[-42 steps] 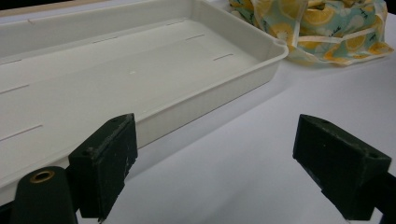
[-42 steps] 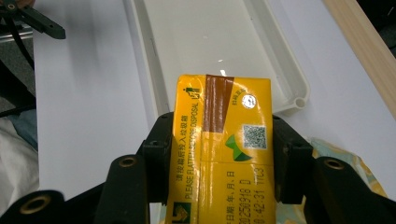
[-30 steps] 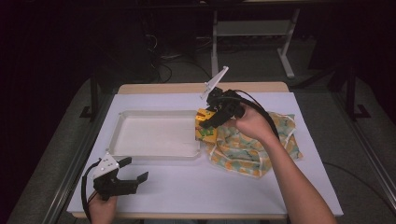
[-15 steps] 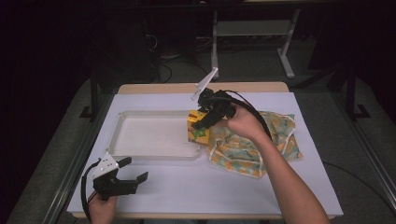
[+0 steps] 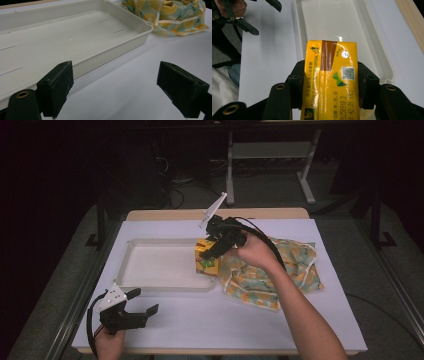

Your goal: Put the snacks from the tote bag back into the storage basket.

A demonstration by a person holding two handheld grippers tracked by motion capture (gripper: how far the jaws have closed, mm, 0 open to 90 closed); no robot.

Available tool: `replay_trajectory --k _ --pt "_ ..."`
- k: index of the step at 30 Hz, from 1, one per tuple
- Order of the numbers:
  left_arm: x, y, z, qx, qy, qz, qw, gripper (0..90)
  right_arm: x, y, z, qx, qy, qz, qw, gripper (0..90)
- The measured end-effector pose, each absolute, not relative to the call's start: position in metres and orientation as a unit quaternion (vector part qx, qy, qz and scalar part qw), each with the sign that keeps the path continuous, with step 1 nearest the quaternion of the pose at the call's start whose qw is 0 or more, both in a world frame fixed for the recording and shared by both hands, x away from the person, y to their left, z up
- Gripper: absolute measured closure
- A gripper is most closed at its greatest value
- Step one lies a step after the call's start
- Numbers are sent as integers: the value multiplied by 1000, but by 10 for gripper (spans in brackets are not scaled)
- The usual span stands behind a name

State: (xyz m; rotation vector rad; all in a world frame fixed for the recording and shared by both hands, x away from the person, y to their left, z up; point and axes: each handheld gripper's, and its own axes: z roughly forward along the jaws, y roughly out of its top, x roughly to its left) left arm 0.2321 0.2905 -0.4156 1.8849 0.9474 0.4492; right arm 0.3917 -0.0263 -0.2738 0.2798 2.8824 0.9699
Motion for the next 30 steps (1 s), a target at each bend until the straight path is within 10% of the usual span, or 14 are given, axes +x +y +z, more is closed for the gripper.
replay_trajectory --k 30 --pt "232 291 -416 771 383 183 475 134 397 4 -283 70 947 314 28 500"
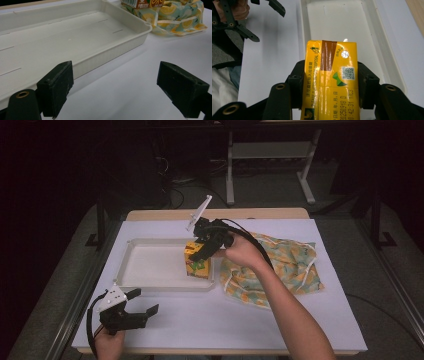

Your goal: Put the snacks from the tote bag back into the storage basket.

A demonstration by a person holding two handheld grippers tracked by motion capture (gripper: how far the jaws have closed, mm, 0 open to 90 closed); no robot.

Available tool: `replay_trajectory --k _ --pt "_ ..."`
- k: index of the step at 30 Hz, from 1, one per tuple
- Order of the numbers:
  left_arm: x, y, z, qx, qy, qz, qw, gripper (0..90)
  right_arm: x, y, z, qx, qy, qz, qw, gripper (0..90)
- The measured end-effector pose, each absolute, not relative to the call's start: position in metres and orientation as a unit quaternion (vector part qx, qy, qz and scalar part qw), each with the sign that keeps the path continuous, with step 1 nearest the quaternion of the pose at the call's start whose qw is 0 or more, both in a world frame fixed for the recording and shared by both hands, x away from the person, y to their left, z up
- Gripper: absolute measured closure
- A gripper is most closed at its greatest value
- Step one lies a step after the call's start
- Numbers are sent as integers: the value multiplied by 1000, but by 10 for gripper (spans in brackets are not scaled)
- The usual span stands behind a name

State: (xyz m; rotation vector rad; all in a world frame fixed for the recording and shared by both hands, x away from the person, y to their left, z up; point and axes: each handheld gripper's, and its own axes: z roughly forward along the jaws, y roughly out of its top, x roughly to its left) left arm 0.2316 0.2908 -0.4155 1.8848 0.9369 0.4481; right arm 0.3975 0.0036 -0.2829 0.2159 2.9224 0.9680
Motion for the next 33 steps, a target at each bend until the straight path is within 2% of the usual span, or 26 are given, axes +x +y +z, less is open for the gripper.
replay_trajectory --k 33 --pt "232 291 -416 771 382 182 476 134 401 25 -295 52 950 308 21 500"
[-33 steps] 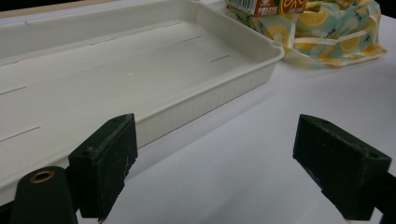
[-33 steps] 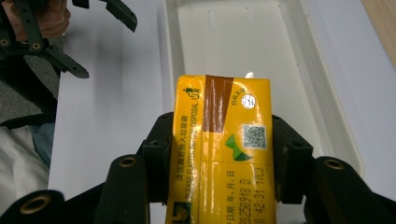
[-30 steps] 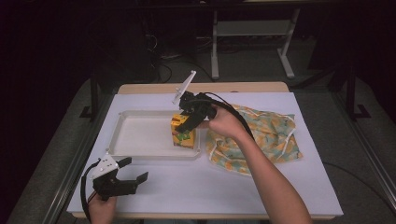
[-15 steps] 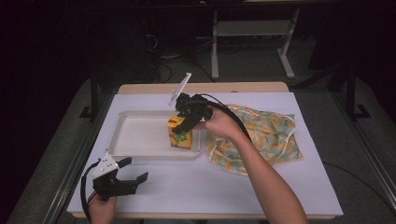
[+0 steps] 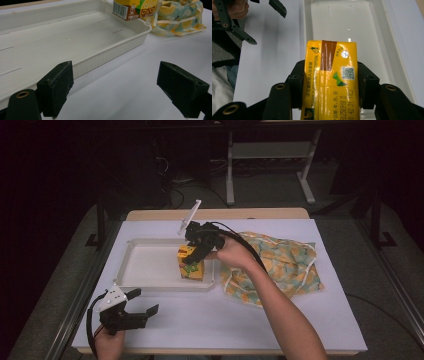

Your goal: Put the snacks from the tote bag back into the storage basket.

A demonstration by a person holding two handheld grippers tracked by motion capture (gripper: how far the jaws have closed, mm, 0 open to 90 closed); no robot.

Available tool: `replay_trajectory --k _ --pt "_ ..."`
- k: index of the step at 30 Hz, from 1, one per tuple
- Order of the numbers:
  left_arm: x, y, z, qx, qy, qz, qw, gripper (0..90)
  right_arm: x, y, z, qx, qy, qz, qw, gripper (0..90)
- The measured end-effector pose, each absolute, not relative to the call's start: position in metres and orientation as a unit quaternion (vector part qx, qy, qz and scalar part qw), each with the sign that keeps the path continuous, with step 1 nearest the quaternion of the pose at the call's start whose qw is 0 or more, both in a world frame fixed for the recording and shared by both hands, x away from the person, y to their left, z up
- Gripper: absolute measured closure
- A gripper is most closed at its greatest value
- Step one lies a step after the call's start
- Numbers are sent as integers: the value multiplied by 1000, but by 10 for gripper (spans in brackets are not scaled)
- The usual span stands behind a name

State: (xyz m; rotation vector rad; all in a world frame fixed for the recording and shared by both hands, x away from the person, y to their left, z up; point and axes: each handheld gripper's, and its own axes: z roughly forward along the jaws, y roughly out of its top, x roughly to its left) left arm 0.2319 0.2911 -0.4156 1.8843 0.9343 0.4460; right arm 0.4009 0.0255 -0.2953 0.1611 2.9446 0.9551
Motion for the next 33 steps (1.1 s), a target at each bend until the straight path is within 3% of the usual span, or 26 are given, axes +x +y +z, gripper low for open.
replay_trajectory --k 33 --pt "232 292 -415 773 380 183 475 134 408 36 -310 53 953 297 14 500"
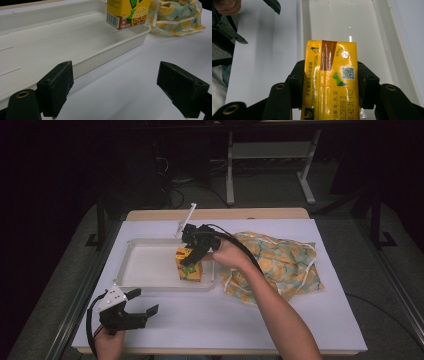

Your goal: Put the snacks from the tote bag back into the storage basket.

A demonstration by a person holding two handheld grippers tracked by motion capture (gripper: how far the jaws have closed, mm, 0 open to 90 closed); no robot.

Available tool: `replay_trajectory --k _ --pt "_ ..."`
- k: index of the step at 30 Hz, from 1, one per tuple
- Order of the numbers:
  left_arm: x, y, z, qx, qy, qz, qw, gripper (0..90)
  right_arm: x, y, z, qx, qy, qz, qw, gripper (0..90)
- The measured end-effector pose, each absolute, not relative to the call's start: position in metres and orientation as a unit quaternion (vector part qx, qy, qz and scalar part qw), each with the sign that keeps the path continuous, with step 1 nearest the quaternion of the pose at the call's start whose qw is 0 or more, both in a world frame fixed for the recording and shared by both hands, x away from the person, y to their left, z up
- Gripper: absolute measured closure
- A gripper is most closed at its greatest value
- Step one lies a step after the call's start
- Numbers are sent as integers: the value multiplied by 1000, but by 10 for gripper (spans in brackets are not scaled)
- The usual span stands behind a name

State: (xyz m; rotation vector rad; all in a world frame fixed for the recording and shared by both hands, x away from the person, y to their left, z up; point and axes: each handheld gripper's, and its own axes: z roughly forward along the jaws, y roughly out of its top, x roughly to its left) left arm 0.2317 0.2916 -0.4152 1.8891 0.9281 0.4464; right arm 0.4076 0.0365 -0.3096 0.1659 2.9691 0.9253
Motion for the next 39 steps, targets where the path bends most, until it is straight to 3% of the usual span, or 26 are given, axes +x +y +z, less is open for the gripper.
replay_trajectory --k 39 --pt "231 291 -415 774 378 181 474 134 412 41 -330 61 957 283 12 500"
